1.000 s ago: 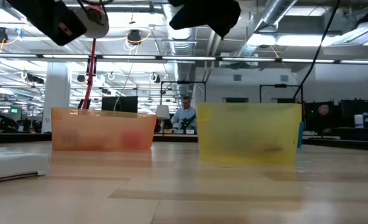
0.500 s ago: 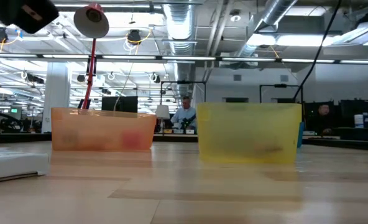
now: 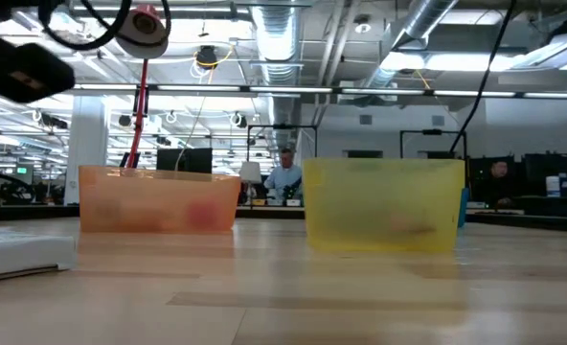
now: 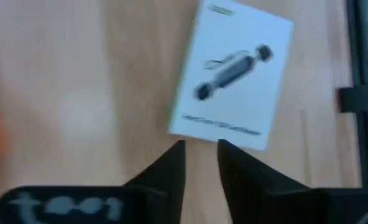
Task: Pick and place items into bin
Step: Put the white card reader box into the blue bin
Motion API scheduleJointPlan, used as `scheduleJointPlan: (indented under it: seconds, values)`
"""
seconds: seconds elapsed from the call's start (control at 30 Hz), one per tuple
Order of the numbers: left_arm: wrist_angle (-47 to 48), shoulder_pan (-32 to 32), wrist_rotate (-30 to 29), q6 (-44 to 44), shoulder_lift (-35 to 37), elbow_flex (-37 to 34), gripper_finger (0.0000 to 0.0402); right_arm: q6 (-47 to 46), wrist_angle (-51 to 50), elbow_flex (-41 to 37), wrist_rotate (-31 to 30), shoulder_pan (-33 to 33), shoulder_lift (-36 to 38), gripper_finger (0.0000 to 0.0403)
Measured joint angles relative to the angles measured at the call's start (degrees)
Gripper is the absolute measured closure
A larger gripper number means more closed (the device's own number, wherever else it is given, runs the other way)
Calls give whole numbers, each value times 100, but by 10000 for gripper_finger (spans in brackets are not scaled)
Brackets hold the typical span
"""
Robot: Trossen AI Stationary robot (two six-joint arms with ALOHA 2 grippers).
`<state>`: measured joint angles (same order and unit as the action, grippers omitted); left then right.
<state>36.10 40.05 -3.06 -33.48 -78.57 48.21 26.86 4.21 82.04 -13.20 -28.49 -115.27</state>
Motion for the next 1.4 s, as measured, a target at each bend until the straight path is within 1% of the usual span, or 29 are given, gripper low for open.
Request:
scheduleJointPlan:
  seconds: [0.1,0.17,0.23,0.3,0.37,0.43,0.5,0.63,0.77,0.87,1.0,1.07,1.13,1.23,1.4]
  values:
    - [-148,99,130,35,-242,0,373,-309,-44,39,98,45,-34,276]
    - [-251,157,104,33,-397,0,392,-518,-33,47,203,82,-34,279]
    - [-307,229,-14,21,-498,0,394,-514,-99,50,259,119,-34,280]
    - [-496,284,-103,9,-588,0,399,-254,-169,48,239,125,-34,277]
    - [-616,348,-179,-14,-606,0,400,-114,-92,48,243,120,-34,271]
    - [-880,390,-336,-80,-596,0,401,-163,38,48,261,114,-34,263]
    - [-1006,460,-483,-150,-596,0,401,-270,62,48,268,116,-34,251]
    - [-1283,599,-891,-426,-663,-63,401,-278,-208,45,268,120,-34,220]
    - [-1479,746,-1014,-823,-878,-173,401,-123,78,46,265,80,-34,192]
    - [-1516,892,-1208,-995,-1095,-173,401,-92,176,46,282,32,-34,180]
    - [-1526,1069,-1491,-1079,-1283,-149,401,-95,-23,13,283,-15,-34,177]
    - [-1522,1164,-1691,-1185,-1325,-146,401,-93,-53,13,285,-37,-34,178]
    - [-1322,1296,-1966,-1376,-1332,-146,401,-27,-58,13,302,-57,-34,179]
    - [-1172,1451,-2277,-1650,-1332,-146,401,241,-82,13,537,-76,-34,179]
    - [-1177,1543,-2496,-1901,-1332,-146,401,359,-117,13,582,-62,-34,179]
